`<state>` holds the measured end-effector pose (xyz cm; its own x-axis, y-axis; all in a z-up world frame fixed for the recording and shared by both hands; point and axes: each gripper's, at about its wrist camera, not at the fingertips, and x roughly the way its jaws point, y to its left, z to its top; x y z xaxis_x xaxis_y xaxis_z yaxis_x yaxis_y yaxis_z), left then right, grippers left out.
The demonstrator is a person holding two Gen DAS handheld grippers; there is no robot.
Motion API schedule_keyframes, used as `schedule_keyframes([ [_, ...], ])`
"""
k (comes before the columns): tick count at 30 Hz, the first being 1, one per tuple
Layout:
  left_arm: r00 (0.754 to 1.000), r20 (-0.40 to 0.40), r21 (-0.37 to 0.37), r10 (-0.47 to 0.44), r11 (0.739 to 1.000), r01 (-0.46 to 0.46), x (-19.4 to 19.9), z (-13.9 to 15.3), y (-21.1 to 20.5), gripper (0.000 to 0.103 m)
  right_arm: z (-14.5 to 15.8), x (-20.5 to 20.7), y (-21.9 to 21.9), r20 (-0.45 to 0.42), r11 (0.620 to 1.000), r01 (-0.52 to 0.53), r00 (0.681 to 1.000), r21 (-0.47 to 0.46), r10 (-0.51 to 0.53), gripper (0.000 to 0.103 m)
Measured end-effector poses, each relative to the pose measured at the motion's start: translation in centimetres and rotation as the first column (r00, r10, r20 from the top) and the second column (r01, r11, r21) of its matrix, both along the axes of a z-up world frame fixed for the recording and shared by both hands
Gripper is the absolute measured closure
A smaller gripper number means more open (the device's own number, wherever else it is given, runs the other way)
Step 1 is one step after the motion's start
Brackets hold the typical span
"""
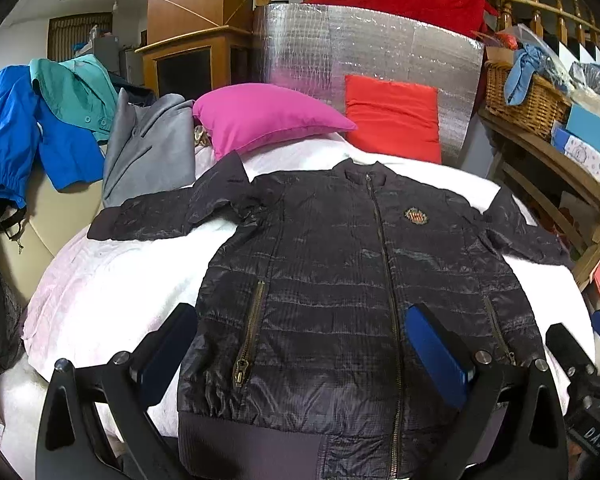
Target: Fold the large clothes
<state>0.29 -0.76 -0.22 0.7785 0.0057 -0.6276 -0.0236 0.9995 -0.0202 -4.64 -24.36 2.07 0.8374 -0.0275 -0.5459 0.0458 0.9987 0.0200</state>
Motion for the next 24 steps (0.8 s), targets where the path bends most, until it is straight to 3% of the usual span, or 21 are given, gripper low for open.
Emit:
schedule_keyframes([
  [24, 1.000, 0.009, -0.006, -0.007, 1.000, 0.007, -0.1, 0.1, -0.1, 0.000, 0.8, 0.3, 0.5, -0.008, 1.000, -0.004, 1.000, 0.006, 0.004, 0.000],
])
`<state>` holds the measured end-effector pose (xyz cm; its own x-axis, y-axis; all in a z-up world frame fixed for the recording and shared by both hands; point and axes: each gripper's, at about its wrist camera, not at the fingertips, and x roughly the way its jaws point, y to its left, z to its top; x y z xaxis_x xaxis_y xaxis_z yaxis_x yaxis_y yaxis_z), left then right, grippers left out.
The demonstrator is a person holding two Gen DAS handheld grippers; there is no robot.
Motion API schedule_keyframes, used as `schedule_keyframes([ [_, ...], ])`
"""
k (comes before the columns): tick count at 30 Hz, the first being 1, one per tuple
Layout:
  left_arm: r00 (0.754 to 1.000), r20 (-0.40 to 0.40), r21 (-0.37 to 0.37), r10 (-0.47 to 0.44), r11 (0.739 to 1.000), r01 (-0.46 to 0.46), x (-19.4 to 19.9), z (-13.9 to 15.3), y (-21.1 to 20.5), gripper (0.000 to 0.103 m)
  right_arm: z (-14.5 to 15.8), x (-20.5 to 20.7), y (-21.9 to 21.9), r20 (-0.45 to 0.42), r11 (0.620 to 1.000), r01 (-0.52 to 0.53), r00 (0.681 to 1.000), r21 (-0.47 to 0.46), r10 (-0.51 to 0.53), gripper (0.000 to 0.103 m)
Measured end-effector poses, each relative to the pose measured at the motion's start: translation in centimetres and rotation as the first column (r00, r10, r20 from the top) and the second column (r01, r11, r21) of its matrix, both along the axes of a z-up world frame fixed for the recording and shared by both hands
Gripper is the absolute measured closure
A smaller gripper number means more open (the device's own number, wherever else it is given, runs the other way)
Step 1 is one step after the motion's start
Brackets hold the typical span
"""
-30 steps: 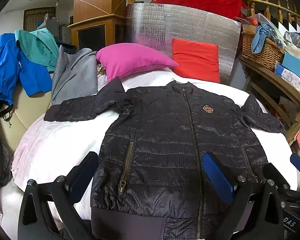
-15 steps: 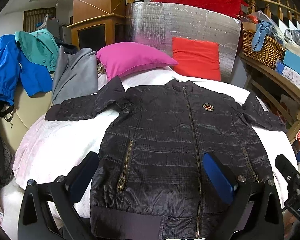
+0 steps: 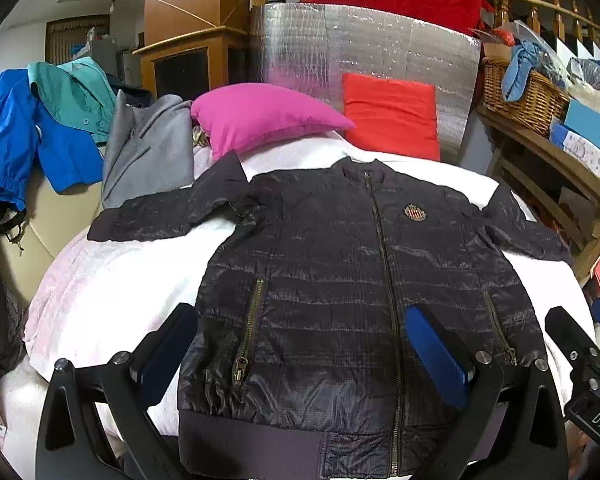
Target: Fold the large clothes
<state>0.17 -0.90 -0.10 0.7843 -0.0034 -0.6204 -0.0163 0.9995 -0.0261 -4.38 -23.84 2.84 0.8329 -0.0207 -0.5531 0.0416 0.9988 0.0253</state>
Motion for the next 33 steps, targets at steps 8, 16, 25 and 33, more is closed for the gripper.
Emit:
schedule_keyframes([
  [8, 1.000, -0.003, -0.013, -0.006, 1.000, 0.006, -0.1, -0.4, -0.3, 0.000, -0.2, 0.3, -0.6, -0.009, 1.000, 0.015, 1.000, 0.007, -0.015, 0.000],
  [16, 1.000, -0.018, 0.000, -0.013, 1.000, 0.013, 0.4, 0.0, -1.1, 0.000, -0.4, 0.6, -1.4, -0.014, 1.000, 0.007, 1.000, 0.029, -0.006, 0.000],
  [25, 1.000, -0.011, 0.032, -0.025, 0.999, 0.025, 0.7, -0.1, -2.2, 0.000, -0.7, 0.9, -2.9, -0.010, 0.997, 0.022, 1.000, 0.074, -0.021, 0.000],
  [33, 0.999, -0.024, 0.055, -0.031, 0.998, 0.032, 0.9, -0.6, -2.4, 0.000, -1.2, 1.2, -3.3, -0.022, 0.995, 0.027, 0.999, 0.095, -0.025, 0.000],
])
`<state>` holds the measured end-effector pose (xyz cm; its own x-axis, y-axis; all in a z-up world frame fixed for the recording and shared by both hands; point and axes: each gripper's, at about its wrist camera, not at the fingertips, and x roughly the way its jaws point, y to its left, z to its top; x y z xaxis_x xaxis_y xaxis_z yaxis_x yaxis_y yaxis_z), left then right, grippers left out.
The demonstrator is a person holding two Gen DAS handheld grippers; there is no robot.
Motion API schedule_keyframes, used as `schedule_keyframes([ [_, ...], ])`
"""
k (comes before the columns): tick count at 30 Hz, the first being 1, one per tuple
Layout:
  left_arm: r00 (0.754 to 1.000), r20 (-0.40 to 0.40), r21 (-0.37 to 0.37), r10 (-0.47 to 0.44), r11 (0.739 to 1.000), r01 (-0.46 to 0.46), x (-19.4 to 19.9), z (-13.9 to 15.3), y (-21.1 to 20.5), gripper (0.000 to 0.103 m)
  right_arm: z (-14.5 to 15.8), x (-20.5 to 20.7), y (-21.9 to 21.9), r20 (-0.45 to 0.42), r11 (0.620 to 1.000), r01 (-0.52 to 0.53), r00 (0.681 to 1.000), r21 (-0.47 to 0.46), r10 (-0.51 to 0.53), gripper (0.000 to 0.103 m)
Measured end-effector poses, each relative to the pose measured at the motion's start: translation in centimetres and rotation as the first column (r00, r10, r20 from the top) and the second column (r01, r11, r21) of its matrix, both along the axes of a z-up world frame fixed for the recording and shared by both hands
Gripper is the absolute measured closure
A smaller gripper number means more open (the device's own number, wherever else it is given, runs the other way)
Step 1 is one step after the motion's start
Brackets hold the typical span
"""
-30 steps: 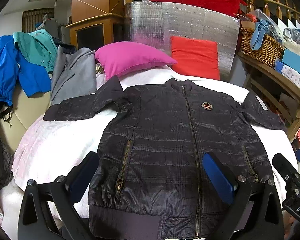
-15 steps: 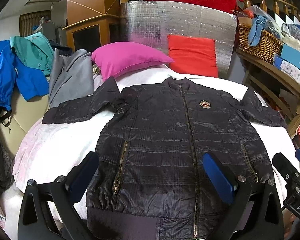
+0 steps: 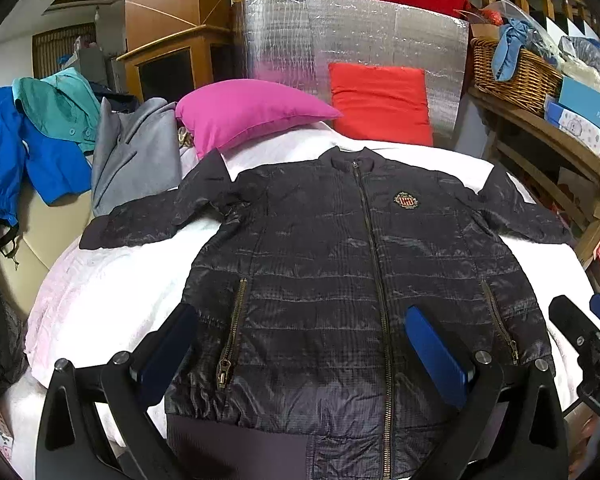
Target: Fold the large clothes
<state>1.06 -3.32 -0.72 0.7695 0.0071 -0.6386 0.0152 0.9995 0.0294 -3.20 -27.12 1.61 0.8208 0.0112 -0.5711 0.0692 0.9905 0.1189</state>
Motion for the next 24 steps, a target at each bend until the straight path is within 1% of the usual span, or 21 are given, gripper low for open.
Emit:
schedule_keyframes([
  [8, 1.000, 0.009, -0.014, 0.002, 1.000, -0.002, 0.4, -0.3, 0.2, 0.000, -0.4, 0.4, 0.1, -0.011, 1.000, -0.007, 1.000, 0.008, 0.007, 0.000],
  [12, 1.000, -0.009, -0.019, 0.003, 1.000, -0.003, 0.7, -0.6, 0.4, 0.000, -0.6, 0.6, 0.0, -0.015, 1.000, -0.012, 1.000, 0.023, 0.012, 0.000],
  [15, 1.000, -0.011, -0.020, 0.002, 1.000, -0.002, 0.9, -1.0, 0.5, 0.000, -0.7, 0.7, -0.4, 0.000, 1.000, 0.004, 1.000, 0.018, -0.004, 0.000],
  [17, 1.000, -0.019, -0.019, 0.007, 1.000, -0.007, 1.1, -1.5, 0.7, 0.000, -0.9, 1.0, -1.0, -0.009, 0.999, -0.007, 1.000, 0.034, 0.007, 0.000],
  [18, 1.000, -0.030, -0.019, 0.009, 1.000, -0.010, 1.3, -1.8, 0.8, 0.000, -1.0, 1.3, -1.4, -0.022, 0.999, -0.015, 1.000, 0.051, 0.016, 0.000],
  [20, 0.999, -0.049, -0.017, 0.018, 1.000, -0.019, 1.8, -2.4, 1.3, 0.000, -1.7, 1.9, -3.5, -0.055, 0.993, -0.023, 0.998, 0.113, 0.029, 0.000],
  [22, 0.997, -0.071, -0.011, 0.038, 0.999, -0.039, 2.6, -3.3, 2.1, 0.000, -2.5, 2.5, -6.2, -0.081, 0.984, 0.005, 0.997, 0.176, 0.010, 0.000],
  [24, 0.994, -0.086, -0.004, 0.063, 0.998, -0.064, 3.4, -4.1, 3.1, 0.000, -3.5, 3.4, -10.4, -0.110, 0.959, 0.053, 0.994, 0.279, -0.023, 0.000],
])
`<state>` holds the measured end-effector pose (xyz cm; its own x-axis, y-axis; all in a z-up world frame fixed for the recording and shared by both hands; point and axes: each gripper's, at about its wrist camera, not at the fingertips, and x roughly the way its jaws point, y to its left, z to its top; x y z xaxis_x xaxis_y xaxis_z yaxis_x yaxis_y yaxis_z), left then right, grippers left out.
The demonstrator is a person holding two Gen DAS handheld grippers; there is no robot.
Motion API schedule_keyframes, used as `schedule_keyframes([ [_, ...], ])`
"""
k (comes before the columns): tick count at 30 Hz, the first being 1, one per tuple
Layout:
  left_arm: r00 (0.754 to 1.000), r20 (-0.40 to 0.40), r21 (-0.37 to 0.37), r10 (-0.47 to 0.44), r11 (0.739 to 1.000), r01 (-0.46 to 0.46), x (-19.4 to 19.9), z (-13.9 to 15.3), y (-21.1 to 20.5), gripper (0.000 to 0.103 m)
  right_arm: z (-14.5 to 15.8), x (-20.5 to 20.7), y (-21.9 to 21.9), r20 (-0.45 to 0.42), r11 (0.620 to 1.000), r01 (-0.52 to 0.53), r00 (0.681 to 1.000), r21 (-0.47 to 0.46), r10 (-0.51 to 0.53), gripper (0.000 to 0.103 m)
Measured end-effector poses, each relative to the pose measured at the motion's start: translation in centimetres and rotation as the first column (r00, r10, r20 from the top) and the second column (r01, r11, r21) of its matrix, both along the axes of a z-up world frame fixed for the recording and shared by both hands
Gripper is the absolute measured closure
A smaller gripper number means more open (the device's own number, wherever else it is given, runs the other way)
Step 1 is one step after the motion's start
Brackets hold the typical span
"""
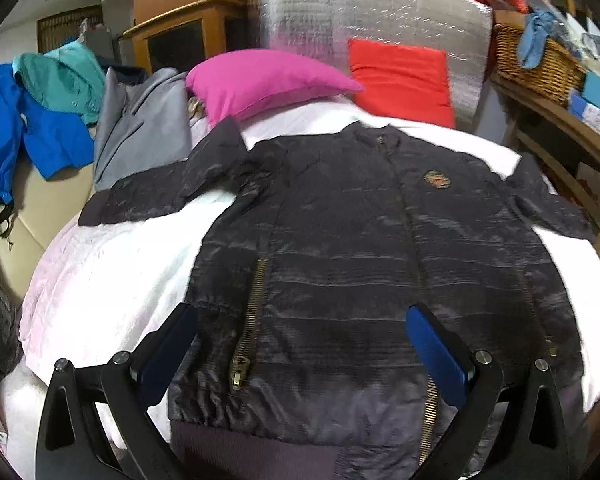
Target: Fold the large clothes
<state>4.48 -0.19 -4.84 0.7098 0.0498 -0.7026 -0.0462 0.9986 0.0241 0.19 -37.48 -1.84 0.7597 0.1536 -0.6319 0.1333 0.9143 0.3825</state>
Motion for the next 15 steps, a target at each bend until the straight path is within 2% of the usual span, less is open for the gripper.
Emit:
schedule_keyframes([
  [2, 1.000, -0.016, 0.005, 0.025, 1.000, -0.025, 0.8, -0.6, 0.9, 0.000, -1.1, 1.2, -4.9, -0.021, 0.989, 0.057, 0.998, 0.134, -0.055, 0.000],
  [4, 0.998, -0.026, 0.013, 0.052, 0.999, -0.051, 2.0, -1.2, 1.9, 0.000, -2.1, 2.4, -9.5, -0.033, 0.958, 0.119, 0.993, 0.260, -0.115, 0.001],
  [6, 0.997, -0.030, 0.021, 0.067, 0.998, -0.067, 3.0, -1.6, 2.5, 0.000, -3.8, 4.4, -15.1, -0.070, 0.894, 0.201, 0.979, 0.401, -0.189, 0.004],
  [8, 0.997, -0.026, 0.021, 0.074, 0.997, -0.074, 4.4, -2.2, 3.4, 0.000, -5.3, 6.1, -19.2, -0.101, 0.828, 0.258, 0.965, 0.498, -0.241, 0.006],
  [10, 0.995, -0.030, 0.016, 0.099, 0.995, -0.099, 5.6, -2.6, 4.4, 0.000, -6.7, 8.3, -23.2, -0.123, 0.774, 0.315, 0.946, 0.549, -0.299, 0.016],
  [11, 0.993, -0.033, 0.008, 0.110, 0.994, -0.110, 6.1, -2.7, 4.9, 0.000, -7.2, 9.2, -24.8, -0.135, 0.758, 0.340, 0.937, 0.557, -0.322, 0.019],
  [13, 0.988, -0.032, -0.015, 0.154, 0.988, -0.155, 7.5, -3.1, 6.9, 0.000, -8.3, 11.0, -27.6, -0.163, 0.723, 0.389, 0.917, 0.571, -0.365, 0.032],
  [15, 0.979, -0.016, -0.018, 0.202, 0.979, -0.202, 8.4, -3.3, 8.7, 0.000, -9.3, 13.0, -30.2, -0.188, 0.693, 0.427, 0.899, 0.581, -0.397, 0.038],
])
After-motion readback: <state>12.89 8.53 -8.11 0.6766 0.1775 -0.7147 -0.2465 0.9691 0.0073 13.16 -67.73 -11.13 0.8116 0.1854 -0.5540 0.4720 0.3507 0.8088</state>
